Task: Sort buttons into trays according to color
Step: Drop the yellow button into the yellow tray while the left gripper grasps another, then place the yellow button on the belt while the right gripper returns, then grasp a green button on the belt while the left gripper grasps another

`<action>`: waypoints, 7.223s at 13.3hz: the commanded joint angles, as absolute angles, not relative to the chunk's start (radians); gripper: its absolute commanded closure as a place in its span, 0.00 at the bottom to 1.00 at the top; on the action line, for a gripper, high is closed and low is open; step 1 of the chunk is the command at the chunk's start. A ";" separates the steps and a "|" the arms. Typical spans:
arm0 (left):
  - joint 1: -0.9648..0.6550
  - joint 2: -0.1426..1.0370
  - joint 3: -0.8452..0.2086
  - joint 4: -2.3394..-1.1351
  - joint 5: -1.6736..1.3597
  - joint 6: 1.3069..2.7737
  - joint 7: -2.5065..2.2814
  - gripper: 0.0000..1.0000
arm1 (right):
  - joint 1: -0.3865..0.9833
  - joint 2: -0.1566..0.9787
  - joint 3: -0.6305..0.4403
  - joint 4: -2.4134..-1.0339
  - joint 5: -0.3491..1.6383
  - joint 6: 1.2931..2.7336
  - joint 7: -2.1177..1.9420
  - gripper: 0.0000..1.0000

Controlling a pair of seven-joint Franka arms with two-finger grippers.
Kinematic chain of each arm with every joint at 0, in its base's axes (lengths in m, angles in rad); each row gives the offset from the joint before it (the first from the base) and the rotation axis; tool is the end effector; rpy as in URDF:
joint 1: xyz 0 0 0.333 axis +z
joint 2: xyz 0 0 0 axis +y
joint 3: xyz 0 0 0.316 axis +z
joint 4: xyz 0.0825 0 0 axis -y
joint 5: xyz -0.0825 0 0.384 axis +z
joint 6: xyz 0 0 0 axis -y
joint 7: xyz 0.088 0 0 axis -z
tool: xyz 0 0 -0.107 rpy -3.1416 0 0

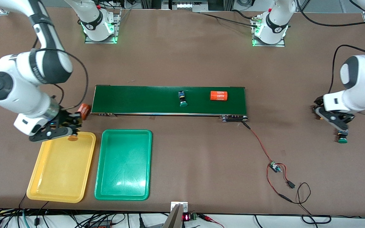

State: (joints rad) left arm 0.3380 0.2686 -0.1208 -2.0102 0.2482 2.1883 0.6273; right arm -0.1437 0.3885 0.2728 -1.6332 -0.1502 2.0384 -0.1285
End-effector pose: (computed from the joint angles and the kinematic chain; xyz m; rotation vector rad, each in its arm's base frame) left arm 0.5713 0.1372 0.3159 -2.9020 0.8347 0.2202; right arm 0.6645 0.0574 0.4036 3.0726 0.4679 0.0508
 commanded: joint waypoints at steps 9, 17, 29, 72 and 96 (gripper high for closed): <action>0.344 0.478 0.021 -2.071 0.074 2.388 0.218 0.03 | -0.178 0.603 0.163 -1.620 -0.311 2.391 -0.195 0.78; 0.344 0.479 0.032 -2.071 0.072 2.378 0.252 0.74 | -0.181 0.755 0.121 -1.634 -0.296 2.611 -0.184 0.73; 0.334 0.314 -0.268 -2.039 -0.087 2.086 0.138 0.79 | -0.160 0.565 0.234 -1.632 -0.290 2.211 -0.011 0.06; 0.572 0.601 -0.210 -1.859 0.678 2.467 0.248 0.00 | 0.218 0.331 0.387 -2.121 -0.287 2.345 0.609 0.00; 0.625 0.706 -0.261 -1.692 0.382 2.415 0.497 0.87 | 0.152 0.544 0.230 -1.591 -0.189 2.207 0.315 0.77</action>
State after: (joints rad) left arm 0.6482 0.7218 -0.2597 -1.7115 0.4013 2.4769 0.4723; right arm 0.1557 0.4477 0.2461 -1.6844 -0.2111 2.1988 0.3670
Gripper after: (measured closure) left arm 0.577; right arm 0.670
